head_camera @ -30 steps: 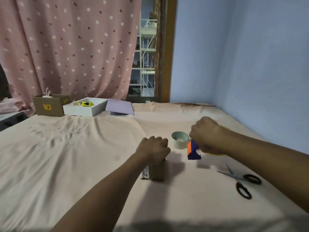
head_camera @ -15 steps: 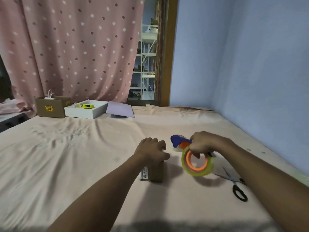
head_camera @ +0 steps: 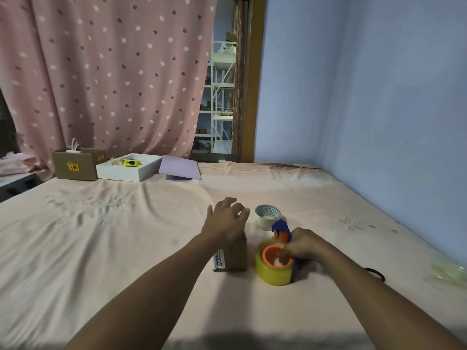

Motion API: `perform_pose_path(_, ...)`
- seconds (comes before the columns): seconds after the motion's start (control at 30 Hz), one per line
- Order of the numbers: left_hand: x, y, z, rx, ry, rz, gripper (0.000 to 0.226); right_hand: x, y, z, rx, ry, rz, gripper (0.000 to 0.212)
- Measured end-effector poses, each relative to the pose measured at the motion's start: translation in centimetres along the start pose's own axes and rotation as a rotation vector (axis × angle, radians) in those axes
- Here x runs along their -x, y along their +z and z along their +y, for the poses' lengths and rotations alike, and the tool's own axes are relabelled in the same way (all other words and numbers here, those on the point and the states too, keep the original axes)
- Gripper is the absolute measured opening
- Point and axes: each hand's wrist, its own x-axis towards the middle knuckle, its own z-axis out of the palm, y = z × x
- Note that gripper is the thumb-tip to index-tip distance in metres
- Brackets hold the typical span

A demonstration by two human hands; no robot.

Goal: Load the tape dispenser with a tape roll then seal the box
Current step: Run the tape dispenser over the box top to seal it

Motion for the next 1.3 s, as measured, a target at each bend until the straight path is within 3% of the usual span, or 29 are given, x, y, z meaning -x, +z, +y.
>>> perform_pose_path(0.17,0.3,-1.1,-0.5,0.36,-0.092,0.334,0.032,-0.1,-1.1,-0.4,0.119,-0.033,-0.117,0.05)
perform_pose_path(0.23,0.5,-1.6,-1.0,0.446,-0.201,0.327,0.033,0.1,-2.0,-1.5,0.239,-0.06,-0.08,0.073)
perform_pose_path(0.3,0.9,-2.0,-1.6,0.579,-0.342,0.282,0.036,0.4,-2.2,-3.0,0.34,-0.087,0.063,0.104)
perform_pose_path(0.33,1.1,-2.1,-2.0,0.667,-0.401,0.259,0.036,0.6,-2.0,-3.9,0.278,-0.106,0.132,0.11)
perform_pose_path(0.4,1.7,-2.1,-2.6,0.858,-0.489,0.186,0.039,1.1,-1.4,-5.9,-0.098,-0.165,0.194,0.108)
perform_pose_path(0.47,2.2,-1.7,-3.0,1.041,-0.557,0.123,0.049,2.0,-0.3,-8.0,-0.472,-0.199,0.14,0.098)
perform_pose_path(0.57,3.1,-0.9,-2.8,1.187,-0.624,0.015,0.051,2.2,2.8,-10.0,-0.873,-0.004,0.08,0.075)
perform_pose_path(0.7,3.6,-0.5,-1.7,1.135,-0.613,-0.014,0.048,2.1,5.1,-11.3,-1.216,0.118,-0.136,0.065)
perform_pose_path(0.9,3.8,-0.5,-1.9,1.171,-0.626,-0.018,0.044,1.5,5.8,-11.0,-1.247,0.046,-0.143,0.062)
perform_pose_path(1.03,3.5,-0.5,-2.7,1.04,-0.567,0.049,0.049,0.8,6.4,-11.2,-1.271,0.025,-0.164,0.067)
perform_pose_path(1.1,3.4,-1.0,-2.8,0.889,-0.555,0.093,0.052,0.6,6.9,-11.7,-1.224,0.012,-0.16,0.073)
perform_pose_path(1.23,2.9,-1.9,-3.6,0.597,-0.485,0.11,0.064,-0.9,7.8,-12.2,-0.979,-0.119,0.019,0.09)
perform_pose_path(1.3,2.5,-2.7,-4.0,0.496,-0.457,0.152,0.065,-0.4,6.7,-12.7,-0.882,-0.138,0.066,0.088)
